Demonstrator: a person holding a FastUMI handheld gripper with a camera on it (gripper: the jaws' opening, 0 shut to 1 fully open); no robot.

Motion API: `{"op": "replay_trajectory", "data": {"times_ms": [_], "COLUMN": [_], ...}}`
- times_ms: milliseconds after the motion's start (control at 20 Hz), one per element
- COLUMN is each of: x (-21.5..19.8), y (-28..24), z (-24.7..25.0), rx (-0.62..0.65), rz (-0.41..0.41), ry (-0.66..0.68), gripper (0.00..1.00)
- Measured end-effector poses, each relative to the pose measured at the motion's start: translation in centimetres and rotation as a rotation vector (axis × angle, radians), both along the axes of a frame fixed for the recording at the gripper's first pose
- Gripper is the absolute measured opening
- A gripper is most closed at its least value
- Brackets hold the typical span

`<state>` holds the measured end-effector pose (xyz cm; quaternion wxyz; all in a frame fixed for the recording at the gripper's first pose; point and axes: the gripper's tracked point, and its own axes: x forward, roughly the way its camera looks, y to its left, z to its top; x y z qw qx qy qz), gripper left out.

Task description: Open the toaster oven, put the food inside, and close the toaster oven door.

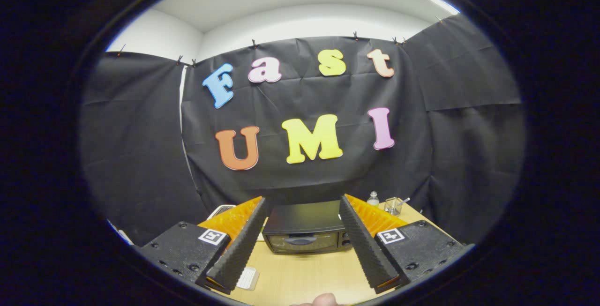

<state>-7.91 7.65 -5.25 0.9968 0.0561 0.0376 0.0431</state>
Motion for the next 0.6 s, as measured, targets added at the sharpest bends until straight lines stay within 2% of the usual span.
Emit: {"op": "replay_trajectory", "data": {"times_ms": [600], "x": [-0.34], "y": [0.18], "z": [-0.22], "rx": [-0.004], "rz": [0.011], "ry": [0.004], "gripper": [1.0]}}
